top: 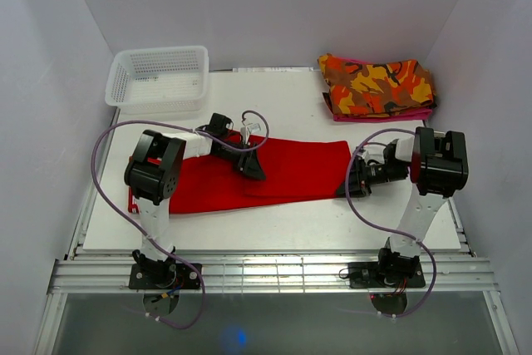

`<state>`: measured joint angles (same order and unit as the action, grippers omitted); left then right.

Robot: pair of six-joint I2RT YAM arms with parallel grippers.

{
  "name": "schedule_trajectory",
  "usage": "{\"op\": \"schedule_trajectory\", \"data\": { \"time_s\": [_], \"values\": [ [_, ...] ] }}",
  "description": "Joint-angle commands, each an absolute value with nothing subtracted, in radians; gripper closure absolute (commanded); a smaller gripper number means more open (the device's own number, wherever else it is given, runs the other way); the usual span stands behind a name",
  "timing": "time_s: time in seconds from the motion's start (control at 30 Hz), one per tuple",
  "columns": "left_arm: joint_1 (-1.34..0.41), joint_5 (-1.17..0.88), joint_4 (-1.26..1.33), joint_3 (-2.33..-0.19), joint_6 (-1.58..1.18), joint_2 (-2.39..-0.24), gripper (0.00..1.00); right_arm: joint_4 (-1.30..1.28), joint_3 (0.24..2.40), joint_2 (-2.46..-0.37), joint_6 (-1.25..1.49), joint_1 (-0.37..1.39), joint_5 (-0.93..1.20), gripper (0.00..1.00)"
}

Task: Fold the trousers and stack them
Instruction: Fold the trousers

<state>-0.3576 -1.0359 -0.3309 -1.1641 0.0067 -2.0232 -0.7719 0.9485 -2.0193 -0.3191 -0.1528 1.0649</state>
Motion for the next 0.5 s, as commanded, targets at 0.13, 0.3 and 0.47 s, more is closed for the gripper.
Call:
{"op": "schedule_trajectory", "data": {
  "time_s": [0.13, 0.3, 0.47],
  "values": [
    [-0.359, -0.994, -0.410, -1.152, 0.101, -1.867, 0.28, -0.870, 1.106, -1.783, -0.373, -0.181, 0.964, 0.57],
    [-0.353, -0.896, -0.466, -1.172, 0.161, -1.718, 0.12, -0.868, 1.224, -1.672, -0.379, -0.218, 0.751, 0.12],
    [-0.255, -0.715, -0.505, -1.169, 0.198, -1.541, 0.02, -0.589, 1.349, -1.474, -0.448, -0.216, 0.431, 0.02]
  ]
}}
